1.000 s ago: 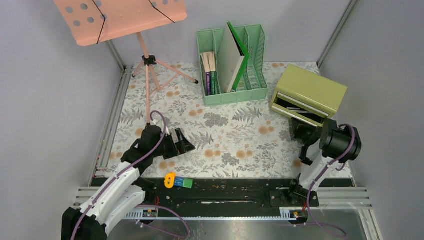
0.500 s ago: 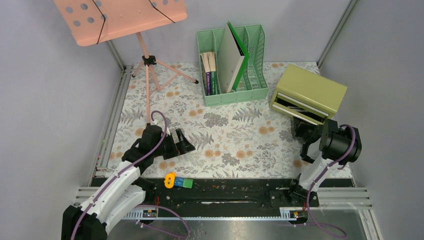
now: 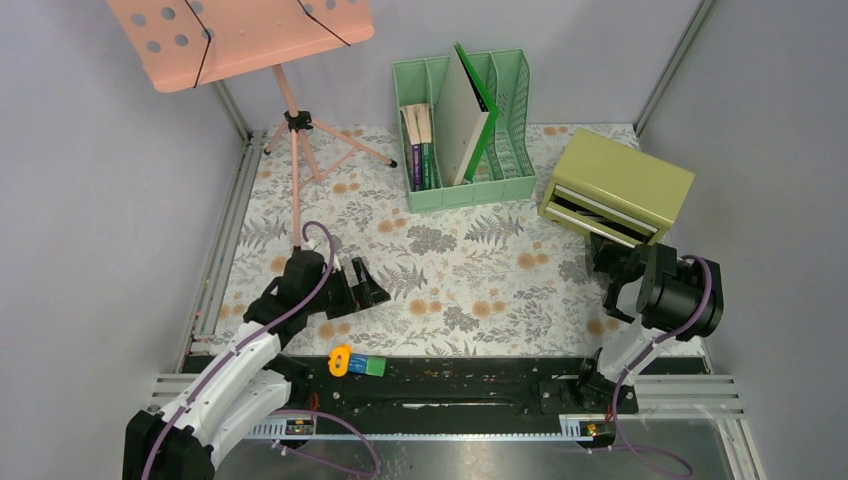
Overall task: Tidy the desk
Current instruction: Close the drawer in the storage box.
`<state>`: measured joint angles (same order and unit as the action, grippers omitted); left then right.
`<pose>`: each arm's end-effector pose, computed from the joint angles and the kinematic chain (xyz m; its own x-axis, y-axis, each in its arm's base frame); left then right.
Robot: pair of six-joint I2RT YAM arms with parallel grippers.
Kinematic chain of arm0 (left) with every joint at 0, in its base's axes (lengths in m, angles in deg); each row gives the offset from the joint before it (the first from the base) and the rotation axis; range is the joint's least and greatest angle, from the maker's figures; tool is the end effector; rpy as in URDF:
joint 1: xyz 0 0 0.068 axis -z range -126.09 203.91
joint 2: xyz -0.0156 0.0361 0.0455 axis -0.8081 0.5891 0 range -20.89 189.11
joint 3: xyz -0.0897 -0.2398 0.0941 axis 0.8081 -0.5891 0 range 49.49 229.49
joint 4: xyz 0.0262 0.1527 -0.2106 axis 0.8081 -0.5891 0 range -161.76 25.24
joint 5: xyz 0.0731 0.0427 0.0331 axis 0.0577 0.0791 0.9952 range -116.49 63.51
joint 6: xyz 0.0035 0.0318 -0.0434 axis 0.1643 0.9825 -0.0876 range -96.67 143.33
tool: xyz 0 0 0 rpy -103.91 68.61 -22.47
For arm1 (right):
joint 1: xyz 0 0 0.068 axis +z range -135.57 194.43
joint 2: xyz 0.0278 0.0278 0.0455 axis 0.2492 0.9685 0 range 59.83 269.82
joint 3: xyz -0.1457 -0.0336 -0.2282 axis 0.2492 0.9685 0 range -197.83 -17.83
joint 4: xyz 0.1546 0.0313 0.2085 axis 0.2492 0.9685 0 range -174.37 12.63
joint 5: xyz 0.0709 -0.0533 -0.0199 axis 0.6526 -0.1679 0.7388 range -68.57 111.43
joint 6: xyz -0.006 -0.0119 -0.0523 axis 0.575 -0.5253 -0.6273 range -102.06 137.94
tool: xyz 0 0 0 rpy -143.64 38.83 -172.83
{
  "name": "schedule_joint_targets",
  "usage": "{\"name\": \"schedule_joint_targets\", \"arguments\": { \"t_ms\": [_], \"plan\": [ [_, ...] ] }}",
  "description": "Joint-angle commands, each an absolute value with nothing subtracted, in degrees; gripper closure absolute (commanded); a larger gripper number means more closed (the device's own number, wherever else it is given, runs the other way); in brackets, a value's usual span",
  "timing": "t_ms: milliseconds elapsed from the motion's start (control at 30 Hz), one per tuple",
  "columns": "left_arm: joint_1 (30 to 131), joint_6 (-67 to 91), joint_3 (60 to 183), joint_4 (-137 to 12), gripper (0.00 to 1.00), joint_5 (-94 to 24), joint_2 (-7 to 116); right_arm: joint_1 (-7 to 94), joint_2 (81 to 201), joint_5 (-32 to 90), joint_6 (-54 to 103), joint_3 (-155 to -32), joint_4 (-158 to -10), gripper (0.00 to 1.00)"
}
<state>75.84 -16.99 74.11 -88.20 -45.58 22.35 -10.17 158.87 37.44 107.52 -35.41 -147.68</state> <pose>0.1431 -0.0702 0.2009 -0.8479 -0.3178 -0.4243 0.0387 0.7612 -0.6474 0.2405 -0.0994 0.1071 0.1598 0.9840 0.0789 0.2843 -0.1224 0.9509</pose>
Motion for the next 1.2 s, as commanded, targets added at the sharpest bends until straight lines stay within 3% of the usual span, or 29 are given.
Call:
{"name": "schedule_joint_targets", "arguments": {
  "t_ms": [0, 367, 667, 900, 1167],
  "plan": [
    [75.53, -17.55, 75.60, -84.62, 0.01, -46.61, 22.54, -10.47, 155.38, 38.37, 105.45, -37.37, -146.46, 1.00],
    [81.64, -23.03, 78.29, -69.80, 0.02, -48.79, 32.04, -10.44, 132.35, 43.71, 90.93, -32.98, -121.88, 1.00],
    [97.07, -26.19, 94.38, -60.72, 0.09, -46.82, 56.08, -10.44, 108.76, 43.23, 70.39, -40.72, -86.41, 1.00],
    [103.24, -30.82, 110.30, -53.91, 0.22, -49.20, 74.75, -10.44, 102.49, 43.97, 64.42, -42.67, -76.22, 1.00],
    [104.34, -43.94, 122.76, -42.32, 0.48, -49.25, 92.45, -10.44, 96.38, 42.26, 59.44, -40.76, -67.89, 0.97]
  ]
}}
